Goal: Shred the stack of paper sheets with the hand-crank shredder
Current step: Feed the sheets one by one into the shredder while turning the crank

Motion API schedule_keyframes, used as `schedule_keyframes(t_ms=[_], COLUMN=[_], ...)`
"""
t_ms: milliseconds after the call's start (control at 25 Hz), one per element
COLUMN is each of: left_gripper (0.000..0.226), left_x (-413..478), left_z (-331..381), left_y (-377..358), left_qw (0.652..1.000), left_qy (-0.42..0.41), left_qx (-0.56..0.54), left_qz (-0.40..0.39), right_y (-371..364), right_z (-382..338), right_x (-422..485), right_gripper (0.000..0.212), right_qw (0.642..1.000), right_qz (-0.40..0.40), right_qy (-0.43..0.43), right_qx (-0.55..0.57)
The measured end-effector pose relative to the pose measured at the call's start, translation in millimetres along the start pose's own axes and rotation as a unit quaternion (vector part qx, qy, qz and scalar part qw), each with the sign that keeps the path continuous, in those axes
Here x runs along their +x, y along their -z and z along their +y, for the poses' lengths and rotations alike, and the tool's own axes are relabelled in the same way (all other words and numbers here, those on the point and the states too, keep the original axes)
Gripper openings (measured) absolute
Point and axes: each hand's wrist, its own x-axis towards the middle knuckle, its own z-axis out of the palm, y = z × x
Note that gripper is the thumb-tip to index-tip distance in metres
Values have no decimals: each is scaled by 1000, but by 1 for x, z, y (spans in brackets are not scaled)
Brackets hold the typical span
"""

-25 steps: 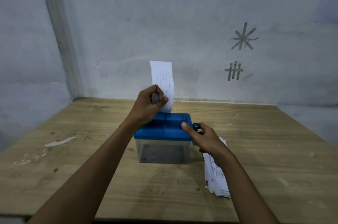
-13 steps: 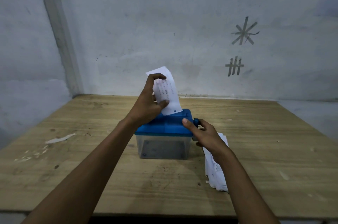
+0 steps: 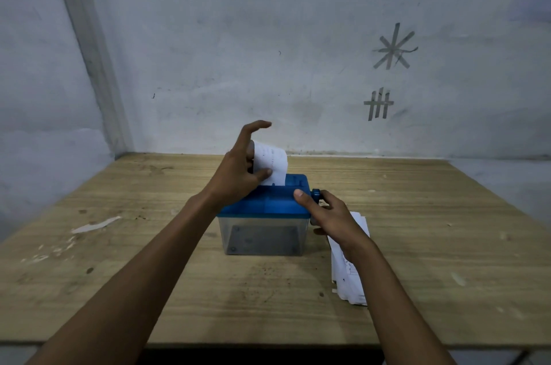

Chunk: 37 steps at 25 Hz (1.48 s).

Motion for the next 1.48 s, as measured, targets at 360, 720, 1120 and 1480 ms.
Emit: schedule_keyframes(t_ms=[360, 720, 1120, 1480], left_gripper=[94, 83, 85, 87], left_x=[-17, -23, -26, -27], left_z=[-17, -20, -20, -20], left_y=[22, -11, -15, -16], left_qw=[996, 991, 987, 983], left_qy=[54, 26, 54, 75], left_qx=[-54, -43, -77, -97], left_qz=[46, 125, 131, 137], right_y=[-2, 7, 11, 32], right_z=[4, 1, -20, -58], right_x=[4, 6, -1, 10], right_gripper=[55, 59, 47, 44], right_qw=[999, 998, 986, 936], right_qz=[22, 40, 75, 4], right_qy=[2, -17, 57, 70], right_qx=[43, 35, -141, -344])
